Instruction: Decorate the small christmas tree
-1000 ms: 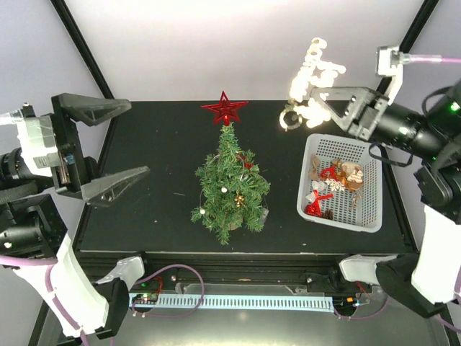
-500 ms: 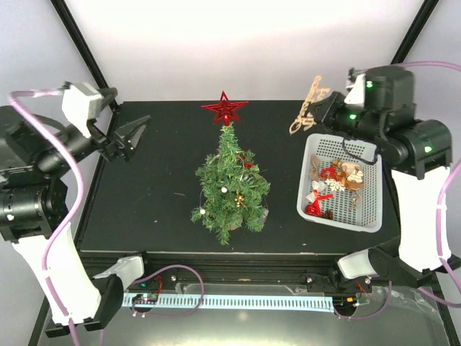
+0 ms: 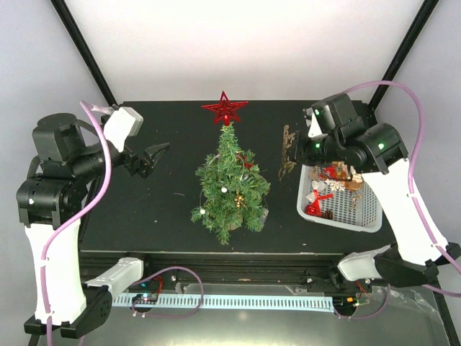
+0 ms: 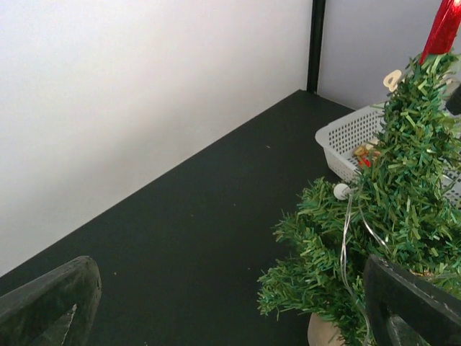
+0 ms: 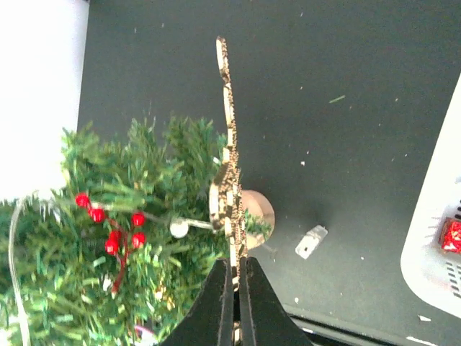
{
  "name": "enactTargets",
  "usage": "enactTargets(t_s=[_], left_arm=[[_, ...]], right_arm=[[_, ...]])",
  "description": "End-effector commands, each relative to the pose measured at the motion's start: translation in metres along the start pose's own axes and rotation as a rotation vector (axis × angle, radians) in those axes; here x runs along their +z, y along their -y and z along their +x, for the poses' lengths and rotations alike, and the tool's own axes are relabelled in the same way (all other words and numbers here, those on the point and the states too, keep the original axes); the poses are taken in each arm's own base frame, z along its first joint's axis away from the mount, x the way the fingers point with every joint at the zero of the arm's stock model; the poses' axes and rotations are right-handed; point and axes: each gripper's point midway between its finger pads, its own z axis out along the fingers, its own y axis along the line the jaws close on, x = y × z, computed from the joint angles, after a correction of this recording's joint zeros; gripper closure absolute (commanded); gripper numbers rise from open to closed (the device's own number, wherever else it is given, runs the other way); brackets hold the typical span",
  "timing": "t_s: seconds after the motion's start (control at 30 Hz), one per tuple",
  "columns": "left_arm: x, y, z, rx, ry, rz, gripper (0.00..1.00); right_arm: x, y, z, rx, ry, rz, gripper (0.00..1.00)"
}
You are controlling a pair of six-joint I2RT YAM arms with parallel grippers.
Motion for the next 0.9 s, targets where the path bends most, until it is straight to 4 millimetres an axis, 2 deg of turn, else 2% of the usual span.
enactTargets(t_s=[0.0, 0.1, 0.3, 0.43, 0.57, 0.7, 0.87], left_arm=[[0.005, 0.002, 0.012, 0.011, -0.041, 0.008, 0.01], [0.009, 0.005, 0.016, 0.02, -0.057, 0.023, 0.01], [0.017, 0.014, 0.04, 0.065, -0.132, 0.053, 0.01], [0.018, 0.018, 0.05, 0.08, -0.158, 0.062, 0.01], [0.018, 0.02, 0.05, 0.074, -0.152, 0.07, 0.01], [0.015, 0.02, 0.048, 0.077, -0.148, 0.063, 0.01], [0.014, 0.022, 0.05, 0.085, -0.153, 0.066, 0.01]], right_arm=[[-0.003, -0.015, 0.026, -0.075, -0.046, -0.062, 0.99], [-0.006, -0.027, 0.041, -0.144, -0.073, -0.036, 0.99], [-0.014, -0.059, 0.054, -0.179, -0.105, -0.083, 0.99], [-0.014, -0.065, 0.052, -0.176, -0.098, -0.087, 0.99], [-0.006, -0.074, 0.055, -0.191, -0.139, -0.105, 0.99], [-0.004, -0.068, 0.053, -0.181, -0.121, -0.077, 0.99], [-0.011, -0.054, 0.073, -0.175, -0.132, -0.051, 0.99]])
